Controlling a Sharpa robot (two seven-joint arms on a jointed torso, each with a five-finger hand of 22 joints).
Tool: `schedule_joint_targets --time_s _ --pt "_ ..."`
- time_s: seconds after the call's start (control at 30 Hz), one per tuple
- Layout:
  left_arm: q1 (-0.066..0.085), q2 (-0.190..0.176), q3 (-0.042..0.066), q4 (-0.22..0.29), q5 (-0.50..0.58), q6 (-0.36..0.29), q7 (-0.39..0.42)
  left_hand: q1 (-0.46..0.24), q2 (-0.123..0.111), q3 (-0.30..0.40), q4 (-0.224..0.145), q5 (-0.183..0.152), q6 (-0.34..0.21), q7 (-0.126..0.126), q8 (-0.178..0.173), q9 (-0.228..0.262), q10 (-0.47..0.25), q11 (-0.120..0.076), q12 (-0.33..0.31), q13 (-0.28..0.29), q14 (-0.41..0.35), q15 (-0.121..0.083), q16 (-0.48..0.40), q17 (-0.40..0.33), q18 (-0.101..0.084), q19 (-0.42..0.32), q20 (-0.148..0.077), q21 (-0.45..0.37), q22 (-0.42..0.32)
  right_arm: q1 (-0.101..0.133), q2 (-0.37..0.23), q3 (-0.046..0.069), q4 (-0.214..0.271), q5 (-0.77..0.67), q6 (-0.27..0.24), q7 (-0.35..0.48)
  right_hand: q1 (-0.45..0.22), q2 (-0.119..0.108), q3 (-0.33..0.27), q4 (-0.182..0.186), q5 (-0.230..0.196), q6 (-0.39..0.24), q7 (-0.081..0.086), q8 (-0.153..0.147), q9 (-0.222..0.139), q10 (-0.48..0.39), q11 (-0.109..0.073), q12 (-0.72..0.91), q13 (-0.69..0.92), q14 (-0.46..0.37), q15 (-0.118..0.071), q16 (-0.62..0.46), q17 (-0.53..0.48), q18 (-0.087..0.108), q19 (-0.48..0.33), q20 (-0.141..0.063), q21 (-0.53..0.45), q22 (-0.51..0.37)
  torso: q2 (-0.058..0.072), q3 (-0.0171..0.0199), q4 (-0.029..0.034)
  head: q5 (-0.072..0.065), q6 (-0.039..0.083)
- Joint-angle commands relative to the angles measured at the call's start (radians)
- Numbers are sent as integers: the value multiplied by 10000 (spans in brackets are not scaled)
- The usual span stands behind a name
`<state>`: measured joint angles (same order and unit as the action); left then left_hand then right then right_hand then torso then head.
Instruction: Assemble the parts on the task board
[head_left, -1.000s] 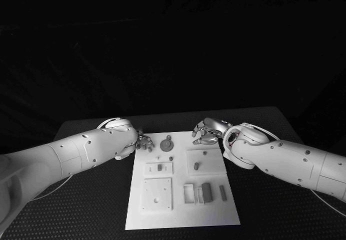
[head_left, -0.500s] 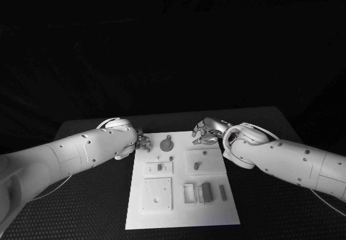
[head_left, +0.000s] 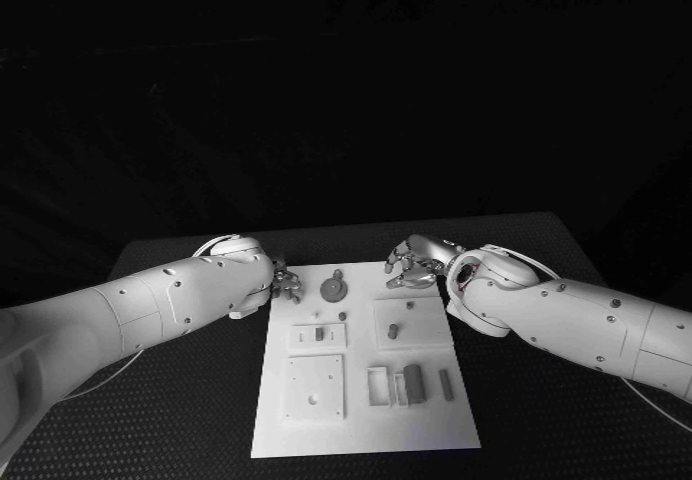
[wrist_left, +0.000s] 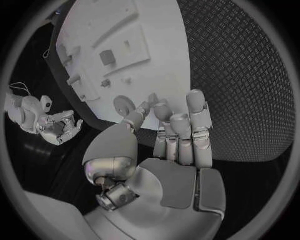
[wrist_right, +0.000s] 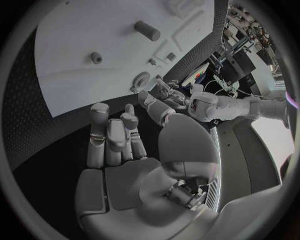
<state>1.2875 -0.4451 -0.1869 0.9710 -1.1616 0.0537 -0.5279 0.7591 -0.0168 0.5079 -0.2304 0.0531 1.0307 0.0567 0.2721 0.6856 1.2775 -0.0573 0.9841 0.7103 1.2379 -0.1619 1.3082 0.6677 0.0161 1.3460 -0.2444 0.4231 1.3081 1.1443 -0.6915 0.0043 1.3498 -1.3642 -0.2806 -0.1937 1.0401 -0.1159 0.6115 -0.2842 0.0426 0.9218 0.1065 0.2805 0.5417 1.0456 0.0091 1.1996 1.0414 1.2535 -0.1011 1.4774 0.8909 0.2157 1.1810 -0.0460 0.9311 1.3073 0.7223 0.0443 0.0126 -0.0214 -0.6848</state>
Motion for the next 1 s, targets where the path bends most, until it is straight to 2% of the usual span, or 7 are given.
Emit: schedule_joint_targets --time_s 0.03,0.27,0.47,0.73,1.0 --pt "-2 -16 2 38 14 133 95 -1 -113 14 41 -48 36 22 44 -16 70 21 68 -16 98 2 61 -18 66 88 -1 -53 36 -4 1 4 -4 -75 110 7 -93 -41 59 4 62 137 153 -67 -3 -33 1 33 -15 -48 14 -51 -14 461 30 -54 -51 116 2 0 -5 -1 -3" --pt "-4 -43 2 55 64 113 104 -406 -684 -56 412 -47 34 9 61 -36 104 7 77 -25 126 -11 87 -36 69 131 -16 -70 56 -4 -1 4 -1 -72 106 10 -100 -45 56 7 62 136 154 -68 -3 -34 2 35 -19 -49 15 -52 -15 461 29 -52 -52 116 2 -2 3 -5 -9" --pt "-9 -53 3 96 153 100 125 -579 -882 -109 565 -48 29 3 75 -45 116 4 87 -24 134 -17 109 -42 62 142 -16 -79 78 -4 0 4 2 -72 106 11 -103 -44 56 9 62 136 154 -69 -2 -36 2 37 -23 -49 15 -53 -15 461 29 -52 -54 116 0 -5 1 0 -8" --pt "-13 -71 3 103 184 88 117 -603 -825 -219 499 -44 28 -6 92 -44 129 -9 107 -14 142 -28 139 -38 70 156 -31 -74 108 -4 1 4 -3 -72 115 12 -103 -42 58 10 62 137 154 -70 -2 -37 2 40 -28 -50 16 -53 -16 461 29 -52 -55 116 2 0 -6 8 -16" --pt "-16 -74 3 117 230 130 121 -322 -478 -222 220 -38 32 -14 121 -48 143 -18 126 -7 147 -37 168 -45 67 174 -38 -65 149 -4 3 4 -4 -72 127 15 -102 -38 60 9 62 139 154 -69 -1 -39 2 43 -32 -49 16 -53 -16 461 30 -52 -56 117 3 1 -3 6 -23"
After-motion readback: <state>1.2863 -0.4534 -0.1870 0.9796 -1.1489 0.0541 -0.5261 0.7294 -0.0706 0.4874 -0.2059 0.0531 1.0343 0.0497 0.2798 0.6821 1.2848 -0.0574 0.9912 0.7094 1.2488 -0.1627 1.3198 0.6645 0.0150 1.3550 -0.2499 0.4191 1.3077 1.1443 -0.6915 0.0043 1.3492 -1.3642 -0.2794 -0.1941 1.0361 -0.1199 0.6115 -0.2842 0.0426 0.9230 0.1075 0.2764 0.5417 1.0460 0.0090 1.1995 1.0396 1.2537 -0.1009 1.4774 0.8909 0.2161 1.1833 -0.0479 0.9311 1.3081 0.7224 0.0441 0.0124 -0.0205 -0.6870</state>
